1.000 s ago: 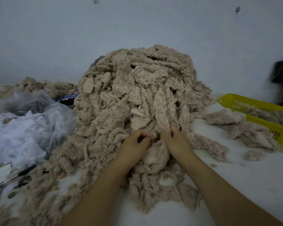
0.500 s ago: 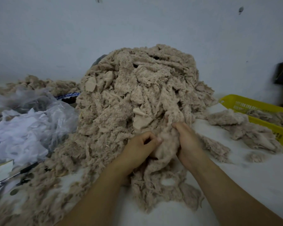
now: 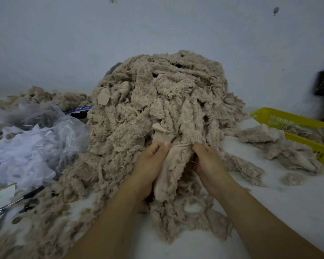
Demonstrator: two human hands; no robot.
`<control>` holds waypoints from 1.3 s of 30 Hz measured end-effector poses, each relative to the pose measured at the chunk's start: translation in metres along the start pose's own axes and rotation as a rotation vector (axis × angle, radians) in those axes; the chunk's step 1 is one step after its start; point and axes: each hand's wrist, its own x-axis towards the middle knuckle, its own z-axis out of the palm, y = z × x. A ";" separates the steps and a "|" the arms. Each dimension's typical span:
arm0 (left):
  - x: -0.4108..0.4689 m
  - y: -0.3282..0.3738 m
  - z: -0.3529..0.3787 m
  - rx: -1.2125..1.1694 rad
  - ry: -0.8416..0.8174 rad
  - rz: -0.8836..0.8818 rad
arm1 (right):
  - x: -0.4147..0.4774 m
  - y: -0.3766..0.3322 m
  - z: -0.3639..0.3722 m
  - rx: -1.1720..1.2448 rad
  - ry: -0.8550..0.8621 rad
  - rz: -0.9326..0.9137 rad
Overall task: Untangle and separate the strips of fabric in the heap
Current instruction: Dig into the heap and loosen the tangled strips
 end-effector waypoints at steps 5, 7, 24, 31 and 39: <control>-0.003 0.005 -0.002 -0.157 -0.044 -0.070 | -0.003 -0.005 0.000 0.181 -0.024 0.037; -0.001 0.005 -0.003 -0.194 -0.038 -0.081 | -0.003 -0.007 -0.001 0.153 -0.045 0.041; -0.004 0.005 -0.001 0.045 -0.066 -0.026 | -0.005 0.000 0.001 -0.158 -0.051 -0.028; -0.003 0.004 -0.003 -0.037 -0.153 -0.065 | -0.005 -0.002 0.003 -0.116 0.103 -0.068; 0.000 0.001 -0.003 -0.198 -0.266 -0.119 | -0.007 -0.008 0.005 -0.170 0.234 -0.133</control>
